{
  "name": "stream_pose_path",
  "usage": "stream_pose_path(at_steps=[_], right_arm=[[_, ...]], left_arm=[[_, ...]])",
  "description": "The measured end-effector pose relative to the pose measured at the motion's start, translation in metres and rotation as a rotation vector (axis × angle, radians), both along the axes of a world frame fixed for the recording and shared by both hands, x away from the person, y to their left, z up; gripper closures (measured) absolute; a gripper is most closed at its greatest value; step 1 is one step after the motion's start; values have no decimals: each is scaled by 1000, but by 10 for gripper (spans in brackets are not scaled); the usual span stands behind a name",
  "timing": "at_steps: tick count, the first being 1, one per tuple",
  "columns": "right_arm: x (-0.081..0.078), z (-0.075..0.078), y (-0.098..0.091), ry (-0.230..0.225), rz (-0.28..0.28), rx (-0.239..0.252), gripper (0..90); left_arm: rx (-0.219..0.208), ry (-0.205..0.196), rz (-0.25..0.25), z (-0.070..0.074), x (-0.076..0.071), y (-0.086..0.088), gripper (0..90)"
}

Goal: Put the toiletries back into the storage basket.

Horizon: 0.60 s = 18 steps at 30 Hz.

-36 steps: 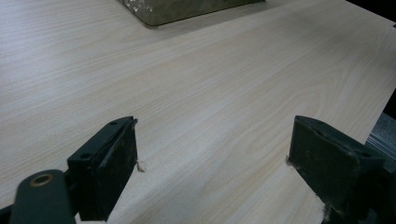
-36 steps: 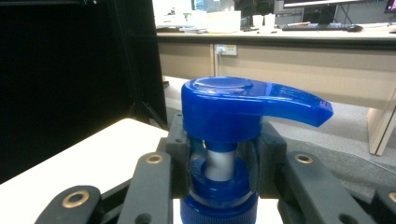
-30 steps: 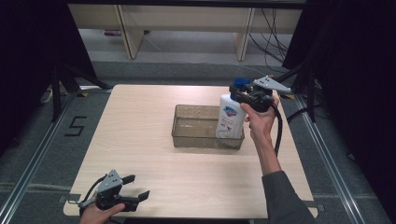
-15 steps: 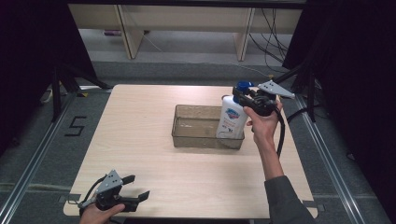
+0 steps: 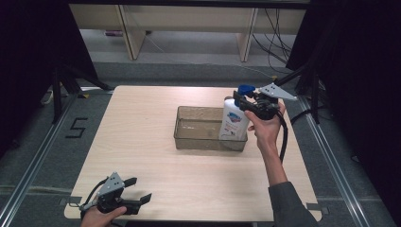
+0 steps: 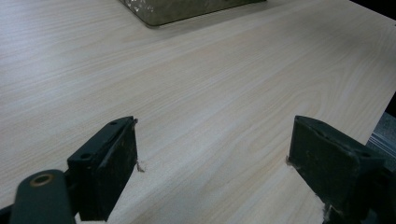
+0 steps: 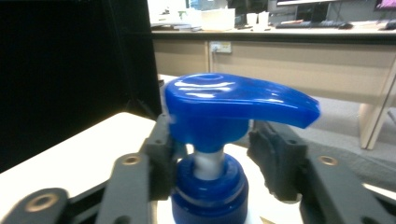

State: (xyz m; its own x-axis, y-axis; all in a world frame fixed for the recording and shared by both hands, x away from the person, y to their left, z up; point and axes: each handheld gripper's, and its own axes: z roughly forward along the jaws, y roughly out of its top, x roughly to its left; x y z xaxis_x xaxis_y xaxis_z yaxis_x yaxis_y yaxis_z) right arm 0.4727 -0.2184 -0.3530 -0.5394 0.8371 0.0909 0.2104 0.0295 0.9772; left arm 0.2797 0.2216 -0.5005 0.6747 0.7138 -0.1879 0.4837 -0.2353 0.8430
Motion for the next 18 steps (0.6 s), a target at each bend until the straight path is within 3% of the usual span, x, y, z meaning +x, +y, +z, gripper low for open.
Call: stream_pose_path(at_steps=[9,11,13,18], right_arm=[[-3,-1,6,-5,20,-20,476],[-4,-2,6,13,5,10,458],[-3,-3,4,4,3,0,447],[-8,0,3,18,0,44,382]], left_arm=[[-3,0,-2,0,0,-1,148],[-1,-2,-5,0,0,-1,148],[-1,-2,-2,0,0,-1,148],[5,-1,0,0,-1,-1,148]])
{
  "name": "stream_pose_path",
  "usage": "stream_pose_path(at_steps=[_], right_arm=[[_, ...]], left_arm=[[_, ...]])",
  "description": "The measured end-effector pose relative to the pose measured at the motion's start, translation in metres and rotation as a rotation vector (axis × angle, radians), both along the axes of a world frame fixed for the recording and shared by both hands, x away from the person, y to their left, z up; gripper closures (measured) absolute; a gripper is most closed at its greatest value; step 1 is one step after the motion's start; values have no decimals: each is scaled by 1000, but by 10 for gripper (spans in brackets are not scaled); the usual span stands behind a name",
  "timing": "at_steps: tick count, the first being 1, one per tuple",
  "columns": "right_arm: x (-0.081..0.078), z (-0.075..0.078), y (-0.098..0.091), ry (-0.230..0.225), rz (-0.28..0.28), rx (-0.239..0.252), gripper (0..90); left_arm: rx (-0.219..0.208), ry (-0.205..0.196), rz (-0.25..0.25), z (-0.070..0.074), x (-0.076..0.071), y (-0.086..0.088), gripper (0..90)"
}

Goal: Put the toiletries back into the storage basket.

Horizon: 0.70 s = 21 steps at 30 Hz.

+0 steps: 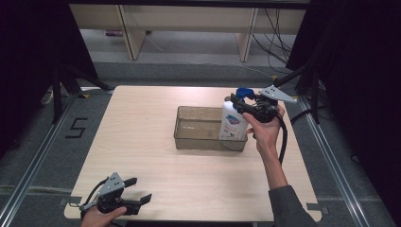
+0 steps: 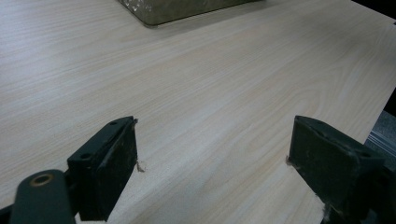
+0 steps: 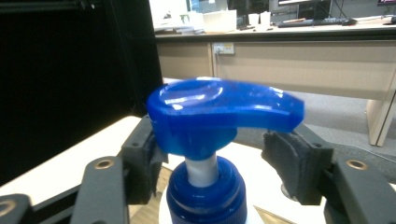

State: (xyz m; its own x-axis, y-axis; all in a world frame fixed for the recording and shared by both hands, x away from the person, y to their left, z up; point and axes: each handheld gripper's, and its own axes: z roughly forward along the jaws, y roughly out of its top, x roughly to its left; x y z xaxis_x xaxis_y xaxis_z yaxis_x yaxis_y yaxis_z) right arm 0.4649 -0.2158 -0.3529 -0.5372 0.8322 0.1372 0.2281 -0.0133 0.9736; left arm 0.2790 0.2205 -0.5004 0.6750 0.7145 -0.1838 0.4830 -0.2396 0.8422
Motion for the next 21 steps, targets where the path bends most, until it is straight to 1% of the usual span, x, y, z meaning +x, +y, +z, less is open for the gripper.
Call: stream_pose_path(at_steps=[1,2,4,5,6,8,9,10,11,12,14,16,17,18,19,21], right_arm=[[0,0,0,0,0,0,382],[-1,1,-1,-14,0,-7,369],[-1,2,-2,-4,1,-13,364],[-2,1,-2,-3,1,-1,354],[-2,1,-2,2,0,-1,349],[-2,0,-4,0,5,9,339],[-4,0,-4,12,2,16,330],[-5,0,-4,12,2,8,325],[-6,0,-4,16,-7,12,322],[-6,-1,-5,6,-3,13,320],[-9,-2,-6,10,-4,20,313],[-10,-3,-7,4,0,21,310],[-11,-3,-7,18,-6,29,309],[-11,-4,-8,7,0,28,306],[-11,-4,-8,10,-11,20,300],[-12,-4,-8,4,-7,21,299]], left_arm=[[0,0,0,0,0,0,148],[0,0,1,0,0,0,148],[1,1,0,0,0,1,148],[-5,1,-4,0,0,1,148],[-14,0,0,0,0,0,148],[-2,2,-2,0,1,1,148],[-3,4,-4,0,1,1,148],[5,4,3,0,0,1,148],[5,4,3,0,0,1,148],[-7,2,-1,0,0,0,148],[-11,1,4,0,0,0,148],[-3,0,-2,0,0,1,148],[-3,0,-2,0,0,1,148],[-11,0,2,0,0,0,148],[-3,-2,0,0,0,0,148],[-6,-1,3,0,0,0,148]])
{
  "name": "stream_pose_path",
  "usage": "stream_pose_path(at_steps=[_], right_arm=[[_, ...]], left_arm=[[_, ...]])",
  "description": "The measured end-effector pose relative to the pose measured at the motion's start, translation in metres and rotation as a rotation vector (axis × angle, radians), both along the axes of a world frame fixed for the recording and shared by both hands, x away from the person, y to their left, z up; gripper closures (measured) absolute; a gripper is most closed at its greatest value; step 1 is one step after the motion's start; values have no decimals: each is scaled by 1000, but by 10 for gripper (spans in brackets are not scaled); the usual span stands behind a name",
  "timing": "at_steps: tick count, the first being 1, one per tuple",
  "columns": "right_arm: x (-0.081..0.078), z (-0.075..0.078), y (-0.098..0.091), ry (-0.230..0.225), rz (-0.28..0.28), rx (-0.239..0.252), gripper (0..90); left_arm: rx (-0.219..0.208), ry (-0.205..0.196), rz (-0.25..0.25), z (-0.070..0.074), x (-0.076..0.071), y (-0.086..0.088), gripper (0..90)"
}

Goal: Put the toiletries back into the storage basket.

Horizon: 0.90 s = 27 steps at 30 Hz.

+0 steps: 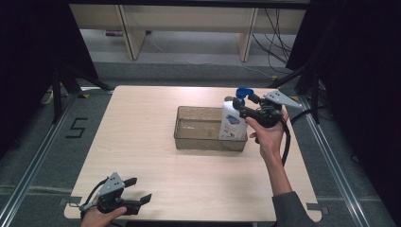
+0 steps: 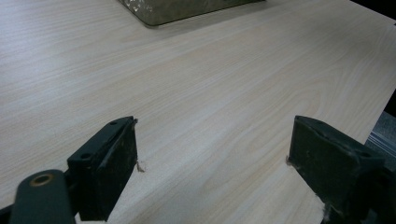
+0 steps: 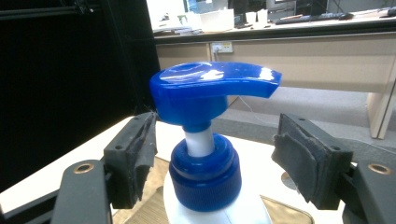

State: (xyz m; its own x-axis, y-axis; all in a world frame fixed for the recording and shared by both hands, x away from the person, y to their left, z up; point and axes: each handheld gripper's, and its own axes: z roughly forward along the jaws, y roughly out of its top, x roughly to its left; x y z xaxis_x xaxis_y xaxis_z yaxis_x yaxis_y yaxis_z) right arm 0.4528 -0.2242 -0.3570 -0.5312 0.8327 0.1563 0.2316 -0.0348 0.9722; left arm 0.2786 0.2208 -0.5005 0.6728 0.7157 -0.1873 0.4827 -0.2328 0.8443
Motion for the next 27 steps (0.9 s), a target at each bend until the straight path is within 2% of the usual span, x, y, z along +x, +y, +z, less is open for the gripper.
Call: stream_pose_path(at_steps=[1,2,3,5,7,8,9,12,14,20,21,23,24,25,26,27], right_arm=[[-2,1,-1,-19,-11,-13,299],[-4,1,0,-6,-7,4,299],[-4,1,-1,-22,-12,-13,299],[-6,2,-2,-30,-10,-15,295],[-7,2,-2,-30,-9,-6,294],[-9,2,-4,-32,-20,-16,287],[-12,3,-4,-21,-19,2,286],[-15,2,-6,-48,-27,-8,285],[-17,1,-6,-45,-19,18,285],[-19,0,-7,-44,-15,16,281],[-20,0,-6,-29,-18,26,281],[-23,0,-5,-28,-18,27,281],[-22,0,-6,-34,-21,6,280],[-23,0,-6,-35,-26,6,280],[-25,0,-6,-19,-26,20,280],[-25,0,-7,-27,-19,20,279]], left_arm=[[-2,0,-3,0,0,0,148],[-7,0,1,0,0,0,148],[-6,0,3,0,0,0,148],[-4,0,1,0,0,0,148],[2,0,-1,0,0,0,148],[1,-1,1,0,0,0,148],[-1,1,-1,0,0,0,148],[-5,-1,3,0,0,0,148],[-8,0,4,0,0,0,148],[-7,4,5,0,-1,0,148],[-15,-1,4,-1,-1,0,148],[-13,-3,3,0,-1,0,148],[-10,-3,2,0,-1,0,148],[-8,-1,9,1,-2,-1,148],[-19,-8,2,0,-2,0,148],[-18,-7,3,0,-2,0,148]])
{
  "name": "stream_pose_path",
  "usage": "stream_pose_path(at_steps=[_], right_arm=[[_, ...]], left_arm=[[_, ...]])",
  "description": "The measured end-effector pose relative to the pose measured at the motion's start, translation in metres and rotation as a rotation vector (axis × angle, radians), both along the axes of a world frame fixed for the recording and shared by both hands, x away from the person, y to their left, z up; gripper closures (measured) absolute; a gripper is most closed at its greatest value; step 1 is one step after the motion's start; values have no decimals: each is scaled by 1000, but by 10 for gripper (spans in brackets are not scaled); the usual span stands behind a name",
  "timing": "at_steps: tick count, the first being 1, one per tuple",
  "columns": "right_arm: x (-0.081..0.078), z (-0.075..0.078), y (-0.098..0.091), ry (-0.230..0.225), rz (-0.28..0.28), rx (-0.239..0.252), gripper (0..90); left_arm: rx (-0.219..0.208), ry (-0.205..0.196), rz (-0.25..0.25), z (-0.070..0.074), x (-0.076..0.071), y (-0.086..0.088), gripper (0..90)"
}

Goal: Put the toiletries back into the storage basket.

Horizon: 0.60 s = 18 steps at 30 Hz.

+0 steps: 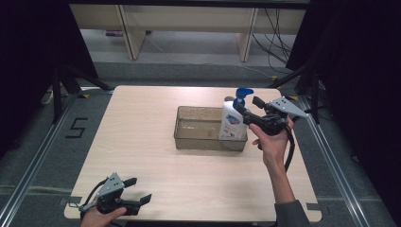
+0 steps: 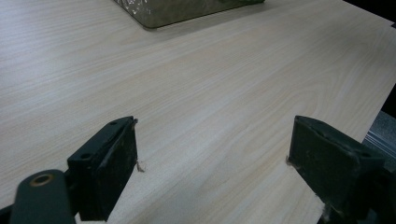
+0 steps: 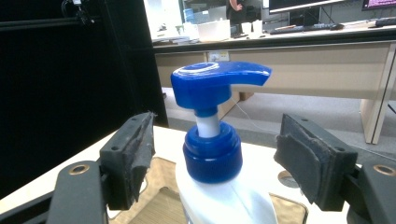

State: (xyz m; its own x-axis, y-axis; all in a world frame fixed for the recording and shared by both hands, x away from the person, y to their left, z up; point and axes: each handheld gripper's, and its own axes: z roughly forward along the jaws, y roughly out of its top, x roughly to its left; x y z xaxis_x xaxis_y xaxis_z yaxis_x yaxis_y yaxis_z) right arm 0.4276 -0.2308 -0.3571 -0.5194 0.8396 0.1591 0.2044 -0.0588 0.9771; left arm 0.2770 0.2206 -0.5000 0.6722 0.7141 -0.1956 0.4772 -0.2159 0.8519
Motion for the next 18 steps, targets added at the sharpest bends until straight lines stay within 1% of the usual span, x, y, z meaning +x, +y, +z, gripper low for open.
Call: stream_pose_path(at_steps=[2,4,5,6,7,9,10,11,13,14,16,17,18], right_arm=[[-1,0,-1,2,-9,-11,279],[-3,-1,-2,10,-7,1,279],[-3,-2,-3,1,-17,-14,279],[-4,-2,-3,2,-12,-1,279],[-4,-3,-4,1,-7,-3,279],[-6,-3,-5,10,-24,-5,278],[-6,-3,-6,-6,-24,-21,278],[-8,-3,-6,7,-22,-16,278],[-10,-4,-8,6,-20,-25,278],[-11,-4,-7,14,-18,-14,278],[-11,-5,-9,13,-21,-19,278],[-13,-6,-9,23,-16,-6,278],[-13,-7,-9,21,-15,-7,278]], left_arm=[[0,2,2,0,0,0,148],[3,0,1,0,0,0,148],[6,2,2,0,0,0,148],[2,0,-1,0,0,0,148],[1,0,3,0,0,0,148],[0,0,5,0,0,0,148],[1,-1,3,0,0,0,148],[3,0,1,0,0,0,148],[1,0,5,0,0,0,148],[-4,-2,5,0,0,0,148],[-9,-5,6,0,0,0,148],[-2,-2,3,0,0,0,148],[5,-2,4,0,0,1,148]])
